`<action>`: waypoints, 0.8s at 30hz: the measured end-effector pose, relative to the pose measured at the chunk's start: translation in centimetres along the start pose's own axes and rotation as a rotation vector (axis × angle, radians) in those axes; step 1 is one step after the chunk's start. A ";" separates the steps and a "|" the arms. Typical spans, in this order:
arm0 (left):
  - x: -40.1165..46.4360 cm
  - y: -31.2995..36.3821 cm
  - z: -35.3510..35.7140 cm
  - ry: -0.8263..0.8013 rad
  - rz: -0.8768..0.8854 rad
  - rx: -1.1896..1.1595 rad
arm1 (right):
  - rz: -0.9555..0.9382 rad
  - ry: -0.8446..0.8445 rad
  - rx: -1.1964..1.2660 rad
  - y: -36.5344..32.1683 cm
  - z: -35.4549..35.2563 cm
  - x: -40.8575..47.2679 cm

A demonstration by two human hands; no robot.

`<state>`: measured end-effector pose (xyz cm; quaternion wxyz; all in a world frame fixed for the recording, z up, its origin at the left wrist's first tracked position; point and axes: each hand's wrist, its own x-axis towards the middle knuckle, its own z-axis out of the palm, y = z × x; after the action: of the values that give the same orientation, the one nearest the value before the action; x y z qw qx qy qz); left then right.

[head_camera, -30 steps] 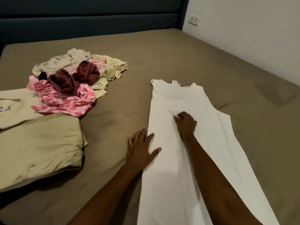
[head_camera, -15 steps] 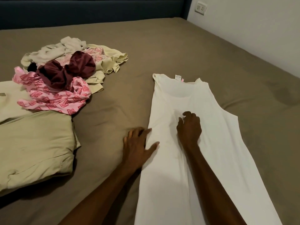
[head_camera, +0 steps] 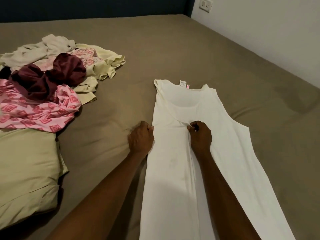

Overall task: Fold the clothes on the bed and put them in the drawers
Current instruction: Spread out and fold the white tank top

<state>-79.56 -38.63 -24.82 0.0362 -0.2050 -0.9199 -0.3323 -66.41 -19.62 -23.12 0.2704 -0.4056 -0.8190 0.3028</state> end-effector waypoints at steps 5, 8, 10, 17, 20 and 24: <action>0.2 0.1 0.1 -0.018 0.009 0.035 | 0.038 0.041 -0.021 -0.1 0.4 0.3; 0.4 -0.2 0.3 -0.032 0.012 0.033 | 0.135 0.048 -0.103 -1.0 0.2 1.0; 0.4 -0.1 -0.2 -0.078 0.010 -0.002 | 0.147 0.030 -0.087 -1.1 0.0 1.1; -2.2 -0.1 -3.6 -0.268 -0.070 -0.397 | -0.093 0.007 -0.136 -2.4 -3.2 -5.2; -6.6 -1.2 -5.4 -0.380 0.090 -0.517 | -0.360 -0.128 -0.247 -3.0 -3.2 -11.4; -13.0 -4.2 -5.8 -0.344 0.501 -0.053 | -0.311 -0.329 -0.500 0.8 -3.6 -13.5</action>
<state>-69.76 -49.78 -25.48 -0.0446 -0.4796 -0.8244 -0.2973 -56.47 -29.39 -23.99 0.0697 -0.2750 -0.9527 0.1089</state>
